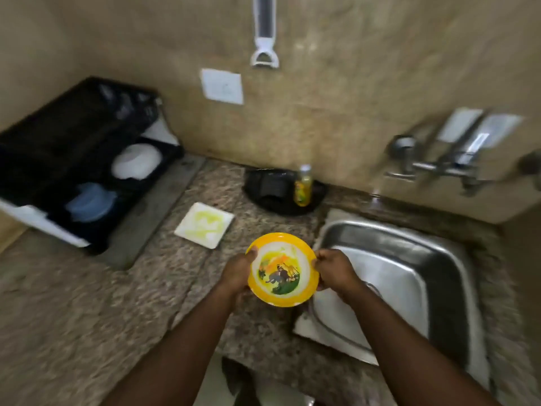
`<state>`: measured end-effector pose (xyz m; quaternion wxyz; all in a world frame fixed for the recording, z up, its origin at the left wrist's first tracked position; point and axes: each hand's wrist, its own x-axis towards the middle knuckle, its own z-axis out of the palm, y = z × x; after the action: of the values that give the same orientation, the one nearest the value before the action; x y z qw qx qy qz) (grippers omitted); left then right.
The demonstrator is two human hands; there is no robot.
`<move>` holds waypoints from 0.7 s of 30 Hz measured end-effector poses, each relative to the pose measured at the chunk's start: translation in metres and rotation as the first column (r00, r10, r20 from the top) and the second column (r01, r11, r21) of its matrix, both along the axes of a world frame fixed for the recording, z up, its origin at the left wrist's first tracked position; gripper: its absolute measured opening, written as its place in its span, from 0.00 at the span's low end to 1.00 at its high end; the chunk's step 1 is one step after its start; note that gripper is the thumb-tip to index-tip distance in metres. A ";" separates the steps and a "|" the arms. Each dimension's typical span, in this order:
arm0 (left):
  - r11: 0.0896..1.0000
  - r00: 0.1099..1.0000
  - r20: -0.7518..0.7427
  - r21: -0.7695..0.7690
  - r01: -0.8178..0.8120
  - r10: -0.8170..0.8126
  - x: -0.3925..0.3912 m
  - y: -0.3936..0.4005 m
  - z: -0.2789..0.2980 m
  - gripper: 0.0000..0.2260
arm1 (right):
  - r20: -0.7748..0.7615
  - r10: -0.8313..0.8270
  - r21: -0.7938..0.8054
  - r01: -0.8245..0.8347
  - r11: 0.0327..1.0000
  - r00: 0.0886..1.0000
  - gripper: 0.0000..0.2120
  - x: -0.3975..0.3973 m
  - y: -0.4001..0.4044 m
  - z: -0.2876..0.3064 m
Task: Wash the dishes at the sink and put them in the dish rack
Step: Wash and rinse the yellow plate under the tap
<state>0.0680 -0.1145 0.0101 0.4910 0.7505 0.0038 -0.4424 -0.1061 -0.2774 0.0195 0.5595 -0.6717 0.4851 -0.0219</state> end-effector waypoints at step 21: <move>0.969 0.983 0.085 -0.176 0.175 -0.162 -0.205 -0.238 0.057 0.19 | -0.099 -0.355 -0.745 0.167 0.646 0.930 0.29 -0.187 -0.267 0.103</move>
<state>-0.1372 -0.3524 0.0670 0.5183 0.7148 -0.1178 -0.4545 -0.2931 -0.5447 0.1228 0.1769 -0.7572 0.5916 -0.2128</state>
